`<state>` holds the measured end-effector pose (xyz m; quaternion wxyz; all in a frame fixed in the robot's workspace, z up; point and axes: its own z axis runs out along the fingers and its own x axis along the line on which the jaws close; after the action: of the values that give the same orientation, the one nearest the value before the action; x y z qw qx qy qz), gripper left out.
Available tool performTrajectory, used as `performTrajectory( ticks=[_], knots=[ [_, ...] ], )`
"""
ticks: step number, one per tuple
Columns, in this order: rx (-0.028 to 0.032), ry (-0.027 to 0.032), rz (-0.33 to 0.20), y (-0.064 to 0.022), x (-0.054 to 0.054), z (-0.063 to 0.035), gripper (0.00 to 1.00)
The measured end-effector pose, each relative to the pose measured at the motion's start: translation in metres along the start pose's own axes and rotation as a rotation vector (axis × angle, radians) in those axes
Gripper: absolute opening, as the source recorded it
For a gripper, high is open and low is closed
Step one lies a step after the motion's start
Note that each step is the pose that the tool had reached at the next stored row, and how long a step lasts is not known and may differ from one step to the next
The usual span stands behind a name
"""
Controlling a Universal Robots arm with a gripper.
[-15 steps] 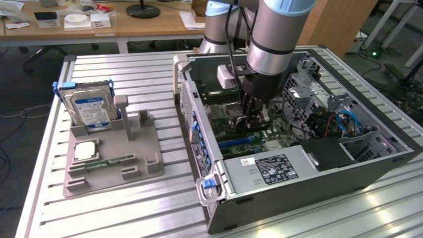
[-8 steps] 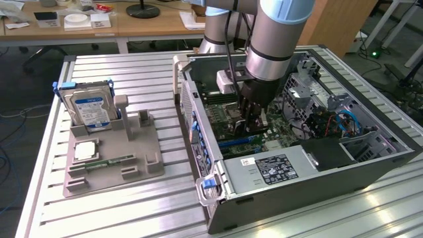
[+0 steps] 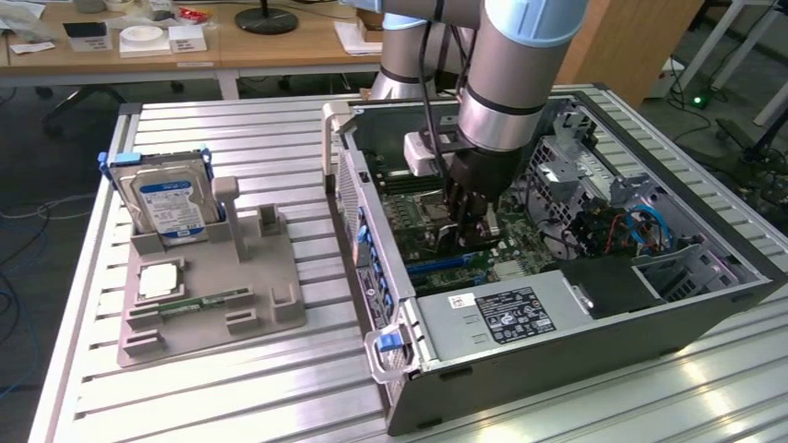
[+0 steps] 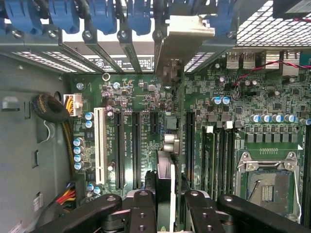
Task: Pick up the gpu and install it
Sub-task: 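Insert the gpu into the slot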
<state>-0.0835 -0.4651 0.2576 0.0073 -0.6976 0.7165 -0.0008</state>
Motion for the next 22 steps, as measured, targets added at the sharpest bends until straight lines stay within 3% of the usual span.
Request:
performTrajectory(
  ticks=[22],
  knots=[
    [0.0011, -0.0002, 0.000, 0.0070, -0.0037, 0.0091, 0.27]
  ],
)
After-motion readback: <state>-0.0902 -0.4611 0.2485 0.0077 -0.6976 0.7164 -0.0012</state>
